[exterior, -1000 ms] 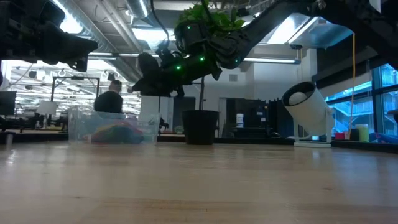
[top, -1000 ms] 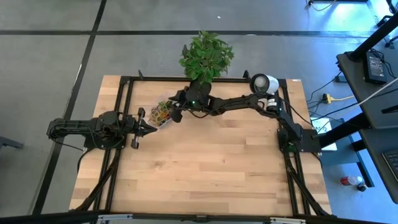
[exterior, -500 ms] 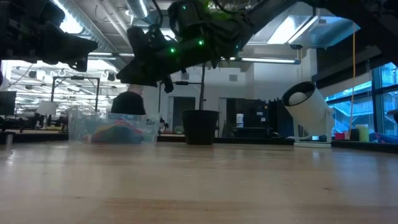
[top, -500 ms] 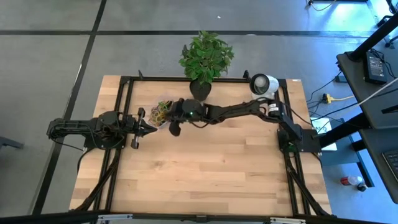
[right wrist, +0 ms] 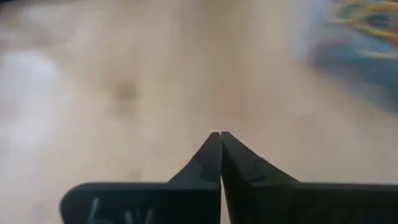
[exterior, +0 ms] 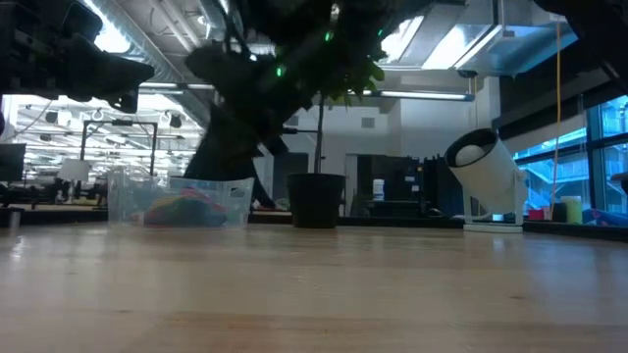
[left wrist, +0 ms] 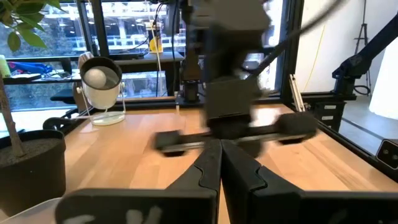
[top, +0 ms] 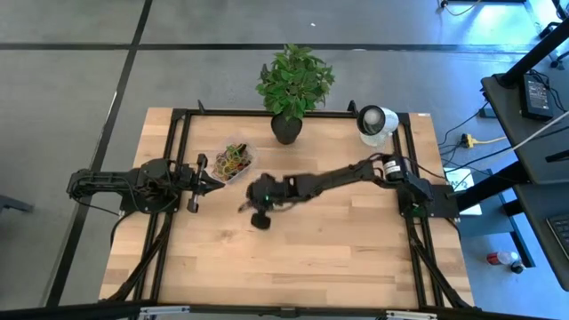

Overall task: Pick and place rubber bands into bin
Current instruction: Return to Home Position

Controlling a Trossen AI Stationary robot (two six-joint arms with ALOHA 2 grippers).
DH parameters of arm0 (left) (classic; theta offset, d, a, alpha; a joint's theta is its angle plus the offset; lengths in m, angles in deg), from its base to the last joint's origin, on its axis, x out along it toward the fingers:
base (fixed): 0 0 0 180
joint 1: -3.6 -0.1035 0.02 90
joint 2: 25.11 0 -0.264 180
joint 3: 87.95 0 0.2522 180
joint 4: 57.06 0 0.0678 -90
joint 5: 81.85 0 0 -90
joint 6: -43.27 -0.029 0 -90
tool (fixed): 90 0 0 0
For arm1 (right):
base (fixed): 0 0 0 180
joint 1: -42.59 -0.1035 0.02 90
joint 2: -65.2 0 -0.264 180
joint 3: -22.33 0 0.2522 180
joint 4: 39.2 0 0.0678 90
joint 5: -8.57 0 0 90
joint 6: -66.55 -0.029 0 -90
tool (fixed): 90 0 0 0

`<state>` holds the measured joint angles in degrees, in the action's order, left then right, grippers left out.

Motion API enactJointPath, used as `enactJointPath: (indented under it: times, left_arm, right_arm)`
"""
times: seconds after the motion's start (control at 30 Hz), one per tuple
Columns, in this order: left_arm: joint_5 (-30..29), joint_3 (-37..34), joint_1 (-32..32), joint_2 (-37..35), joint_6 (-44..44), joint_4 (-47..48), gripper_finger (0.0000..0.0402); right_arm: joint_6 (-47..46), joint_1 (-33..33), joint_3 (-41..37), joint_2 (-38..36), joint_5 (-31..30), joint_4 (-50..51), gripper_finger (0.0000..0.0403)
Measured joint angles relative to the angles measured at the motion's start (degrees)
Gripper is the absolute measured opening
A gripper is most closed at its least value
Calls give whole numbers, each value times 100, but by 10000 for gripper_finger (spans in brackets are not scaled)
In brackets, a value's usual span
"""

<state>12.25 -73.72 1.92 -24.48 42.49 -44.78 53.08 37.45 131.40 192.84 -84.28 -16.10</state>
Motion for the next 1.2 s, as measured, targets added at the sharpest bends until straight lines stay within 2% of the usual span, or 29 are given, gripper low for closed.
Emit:
enactJointPath:
  times: [0.13, 0.27, 0.63, 0.73, 0.87, 1.0, 1.2]
  left_arm:
    - [0, 0, 0, 2, 0, 0, 4]
    - [-2, 0, 0, 0, 0, 0, 4]
    - [-2, 0, -2, 0, 0, 0, 4]
    - [-1, 0, -2, 1, 0, 0, 4]
    - [-2, -2, 0, 0, 0, 0, 4]
    - [-2, 0, -2, 1, 0, 0, 4]
    - [0, 0, 0, 2, 0, 0, 4]
  right_arm:
    - [58, -263, -4, -191, 17, 15, 2]
    - [424, -354, -4, -561, -185, 580, 2]
    - [1224, -407, -121, -1459, -203, 2098, 3]
    - [1185, -405, -886, -1956, -205, 1776, 2]
    - [831, -405, -2674, -3025, -205, 739, 3]
    - [480, -405, -4450, -4389, -206, -239, 4]
    - [319, -405, -6184, -6352, -203, -397, 4]
